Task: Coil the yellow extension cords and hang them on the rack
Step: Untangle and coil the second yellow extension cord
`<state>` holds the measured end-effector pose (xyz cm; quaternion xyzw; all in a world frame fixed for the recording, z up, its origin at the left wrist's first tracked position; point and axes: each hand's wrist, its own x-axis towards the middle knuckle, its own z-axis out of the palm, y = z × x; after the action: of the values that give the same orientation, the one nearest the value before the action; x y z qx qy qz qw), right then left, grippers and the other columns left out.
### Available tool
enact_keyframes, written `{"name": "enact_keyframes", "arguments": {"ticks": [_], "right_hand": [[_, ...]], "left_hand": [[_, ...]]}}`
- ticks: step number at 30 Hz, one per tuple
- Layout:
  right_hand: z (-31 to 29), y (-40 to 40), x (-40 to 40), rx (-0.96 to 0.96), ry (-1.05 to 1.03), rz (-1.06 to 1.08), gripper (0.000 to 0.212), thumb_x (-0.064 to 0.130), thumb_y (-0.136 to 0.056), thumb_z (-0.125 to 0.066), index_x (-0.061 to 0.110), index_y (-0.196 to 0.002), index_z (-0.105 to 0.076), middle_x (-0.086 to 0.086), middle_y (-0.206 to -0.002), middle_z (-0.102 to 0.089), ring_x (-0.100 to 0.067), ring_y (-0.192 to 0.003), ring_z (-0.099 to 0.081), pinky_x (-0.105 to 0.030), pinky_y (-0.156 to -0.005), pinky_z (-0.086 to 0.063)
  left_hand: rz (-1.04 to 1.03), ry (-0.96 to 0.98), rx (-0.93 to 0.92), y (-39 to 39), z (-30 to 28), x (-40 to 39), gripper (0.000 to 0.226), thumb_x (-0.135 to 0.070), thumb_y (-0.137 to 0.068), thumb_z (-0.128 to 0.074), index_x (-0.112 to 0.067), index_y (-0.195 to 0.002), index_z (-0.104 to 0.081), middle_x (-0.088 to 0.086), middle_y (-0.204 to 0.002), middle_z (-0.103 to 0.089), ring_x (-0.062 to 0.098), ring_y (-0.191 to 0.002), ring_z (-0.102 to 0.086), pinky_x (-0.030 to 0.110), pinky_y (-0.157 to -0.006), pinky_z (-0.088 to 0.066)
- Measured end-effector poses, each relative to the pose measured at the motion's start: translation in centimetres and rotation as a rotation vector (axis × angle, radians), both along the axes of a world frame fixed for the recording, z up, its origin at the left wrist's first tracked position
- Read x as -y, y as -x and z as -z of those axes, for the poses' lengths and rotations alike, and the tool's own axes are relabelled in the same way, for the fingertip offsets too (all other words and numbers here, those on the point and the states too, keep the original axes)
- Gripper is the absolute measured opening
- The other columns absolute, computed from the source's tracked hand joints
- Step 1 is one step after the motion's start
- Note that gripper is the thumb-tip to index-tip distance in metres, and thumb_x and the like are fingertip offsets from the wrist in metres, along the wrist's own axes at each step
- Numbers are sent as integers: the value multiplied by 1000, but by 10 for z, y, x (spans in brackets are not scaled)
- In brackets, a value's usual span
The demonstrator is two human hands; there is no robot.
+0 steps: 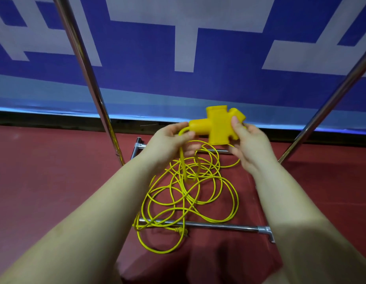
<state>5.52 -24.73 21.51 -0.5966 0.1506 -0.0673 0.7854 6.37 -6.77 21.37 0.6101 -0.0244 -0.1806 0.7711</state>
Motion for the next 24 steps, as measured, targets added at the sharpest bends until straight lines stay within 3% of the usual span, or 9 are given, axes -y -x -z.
{"name": "enact_keyframes", "arguments": {"ticks": [3, 8, 11, 12, 14, 15, 17, 21, 24], "right_hand": [[4, -2, 13, -29, 58, 183, 17, 28, -92, -58, 15, -82, -54, -10, -88, -59, -16, -68, -60, -27, -50, -54], [10, -4, 19, 11, 247, 320, 20, 33, -86, -66, 14, -89, -59, -4, -83, -61, -20, -80, -58, -43, -74, -50], [17, -9, 26, -66, 356, 302, 22, 34, -89, -61, 16, -78, -56, -3, -73, -55, -18, -68, -53, -34, -64, -45], [20, -10, 27, -127, 429, 265, 20, 34, -91, -59, 14, -86, -58, -6, -79, -57, -18, -68, -53, -31, -62, -44], [23, -9, 26, -222, 667, 212, 43, 34, -92, -57, 8, -125, -51, -16, -120, -56, -25, -102, -58, -32, -86, -45], [21, -6, 22, -184, 793, 160, 53, 33, -93, -55, 8, -137, -41, -14, -138, -46, -26, -123, -48, -31, -100, -37], [14, 1, 7, 5, 913, -52, 47, 31, -97, -46, 12, -139, -41, -5, -144, -43, -20, -134, -38, -24, -106, -27], [12, 15, -16, -63, 865, -543, 38, 41, -98, -36, 19, -108, -66, -2, -106, -67, -16, -104, -58, -32, -93, -41], [12, 18, -16, -31, 861, -634, 20, 35, -95, -49, 24, -84, -61, 6, -74, -56, -1, -65, -50, -24, -67, -40]], "left_hand": [[132, -462, 175, 1, 4, -6, 26, -9, -91, -59, -9, -117, -56, 5, -76, -66, 6, -53, -64, 19, -56, -53], [294, -842, 232, -1, 11, -12, 18, -27, -94, -56, -12, -103, -63, 3, -79, -64, 17, -74, -64, 32, -76, -51], [205, -894, 311, -4, 8, -15, 22, -28, -98, -48, -12, -102, -64, 2, -73, -56, 18, -67, -57, 32, -69, -49], [170, -862, 327, -4, 6, -15, 22, -27, -99, -46, -15, -101, -64, 1, -72, -52, 19, -65, -53, 34, -67, -49], [139, -746, 331, -2, 3, -14, 23, -27, -100, -44, -21, -97, -66, -6, -66, -48, 17, -62, -44, 31, -61, -42], [145, -690, 331, 0, 2, -12, 24, -28, -100, -45, -23, -94, -67, -10, -60, -47, 16, -59, -40, 28, -58, -37], [180, -656, 360, 3, 2, -7, 25, -29, -100, -45, -24, -89, -66, -12, -54, -46, 10, -53, -37, 24, -52, -32], [184, -725, 465, 4, 2, -8, 25, -28, -100, -44, -22, -87, -64, -11, -55, -49, 3, -48, -39, 21, -52, -33], [128, -654, 477, 2, -4, -15, 20, -23, -99, -46, -18, -90, -63, -21, -50, -53, -7, -48, -46, 9, -51, -33]]}}
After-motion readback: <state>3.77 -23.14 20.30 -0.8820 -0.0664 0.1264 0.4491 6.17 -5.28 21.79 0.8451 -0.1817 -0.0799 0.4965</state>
